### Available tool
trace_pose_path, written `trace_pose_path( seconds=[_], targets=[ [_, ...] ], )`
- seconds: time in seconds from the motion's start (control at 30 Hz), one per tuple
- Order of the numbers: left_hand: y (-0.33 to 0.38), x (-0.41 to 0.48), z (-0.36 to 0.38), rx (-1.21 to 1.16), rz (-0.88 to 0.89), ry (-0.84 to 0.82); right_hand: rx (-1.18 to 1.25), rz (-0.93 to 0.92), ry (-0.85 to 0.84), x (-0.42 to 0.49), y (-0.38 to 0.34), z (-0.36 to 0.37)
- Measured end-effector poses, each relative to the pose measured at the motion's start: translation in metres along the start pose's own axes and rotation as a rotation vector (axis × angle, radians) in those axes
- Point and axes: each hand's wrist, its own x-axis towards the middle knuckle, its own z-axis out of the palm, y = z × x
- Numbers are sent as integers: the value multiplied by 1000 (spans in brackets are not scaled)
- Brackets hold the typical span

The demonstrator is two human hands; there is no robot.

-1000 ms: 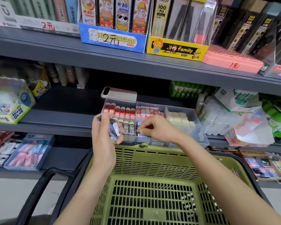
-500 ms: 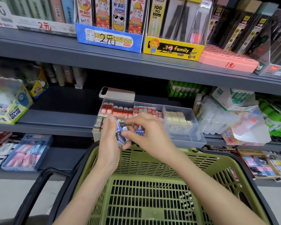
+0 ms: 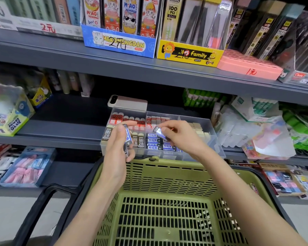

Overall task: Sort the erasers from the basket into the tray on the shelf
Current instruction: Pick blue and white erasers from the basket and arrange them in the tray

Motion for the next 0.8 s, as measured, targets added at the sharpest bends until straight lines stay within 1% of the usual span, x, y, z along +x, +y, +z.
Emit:
trace_pose_path(
  seconds=[0.1,0.13,0.2,0.37,0.4,0.47,0.5,0.53,0.6,0.63,0.7,0.8],
  targets=[
    [-1,-1,0,15,8,-6,-275,-37,-95,10,2,7],
    [-1,-2,1,13,5,-1,-338,-39,-125,12,2,11],
    [-2,-2,0,4,-8,18,-389,-41,-152,14,2,18],
    [-1,0,-3,-5,-6,49,-377,-71,-105,13,5,21],
    [-1,0,-3,-1,-4,57,-434,-86,-77,12,5,20],
    [1,0,-3,4,8,67,-538,-119,56,5,1,19],
    [1,-1,-2,3,16,70,-482,-134,113,0,-2,19],
    [2,-1,-1,1,26,71,-327,-138,125,-6,-7,19],
    [2,-1,0,2,48,74,65,-118,38,-21,-20,21],
    [2,-1,1,5,59,70,173,-112,-10,-28,-25,25],
    [2,-3,2,12,74,58,232,-105,-15,-37,-29,32],
    [1,-4,3,47,104,61,322,-59,57,-38,-27,29]
  ],
)
